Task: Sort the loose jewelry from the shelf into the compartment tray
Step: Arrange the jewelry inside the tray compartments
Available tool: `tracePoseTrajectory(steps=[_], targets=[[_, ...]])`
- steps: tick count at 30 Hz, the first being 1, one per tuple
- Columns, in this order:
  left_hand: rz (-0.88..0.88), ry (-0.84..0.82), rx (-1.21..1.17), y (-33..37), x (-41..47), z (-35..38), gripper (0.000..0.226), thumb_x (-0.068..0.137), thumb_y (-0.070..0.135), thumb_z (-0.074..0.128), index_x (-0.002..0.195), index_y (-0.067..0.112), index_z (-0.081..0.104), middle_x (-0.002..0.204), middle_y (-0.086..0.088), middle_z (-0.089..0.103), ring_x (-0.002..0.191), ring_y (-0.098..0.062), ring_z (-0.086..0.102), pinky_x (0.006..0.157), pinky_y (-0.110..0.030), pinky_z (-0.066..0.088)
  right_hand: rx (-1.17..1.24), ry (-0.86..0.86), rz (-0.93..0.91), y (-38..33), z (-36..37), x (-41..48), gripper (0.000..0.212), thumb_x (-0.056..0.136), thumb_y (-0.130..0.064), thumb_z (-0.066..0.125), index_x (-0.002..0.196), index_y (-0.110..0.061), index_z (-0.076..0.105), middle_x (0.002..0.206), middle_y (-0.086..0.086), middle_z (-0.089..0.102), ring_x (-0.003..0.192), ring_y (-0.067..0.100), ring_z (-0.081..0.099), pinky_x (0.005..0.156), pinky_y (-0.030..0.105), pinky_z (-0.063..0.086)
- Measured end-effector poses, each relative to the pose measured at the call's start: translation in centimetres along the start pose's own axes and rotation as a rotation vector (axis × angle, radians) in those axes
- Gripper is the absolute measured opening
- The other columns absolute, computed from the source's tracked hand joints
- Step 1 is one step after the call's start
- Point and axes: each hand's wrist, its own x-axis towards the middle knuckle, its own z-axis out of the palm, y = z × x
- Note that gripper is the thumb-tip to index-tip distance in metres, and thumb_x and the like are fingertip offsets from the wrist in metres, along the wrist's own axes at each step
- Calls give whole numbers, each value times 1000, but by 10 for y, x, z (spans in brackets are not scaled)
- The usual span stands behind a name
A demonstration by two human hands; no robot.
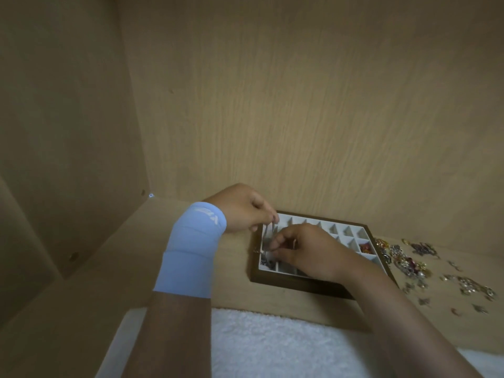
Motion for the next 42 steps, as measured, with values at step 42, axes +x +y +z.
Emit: tracePoseTrajectory(steps=[42], targets=[[-10, 249, 38, -57, -22, 65, 14, 82, 20, 71, 92, 28, 66, 99, 10, 60, 74, 3, 51, 64, -2, 34, -273, 64, -171, 4, 20, -2, 15, 92, -33, 67, 101, -37, 78, 87, -18, 57, 80, 0, 53, 77, 27, 49]])
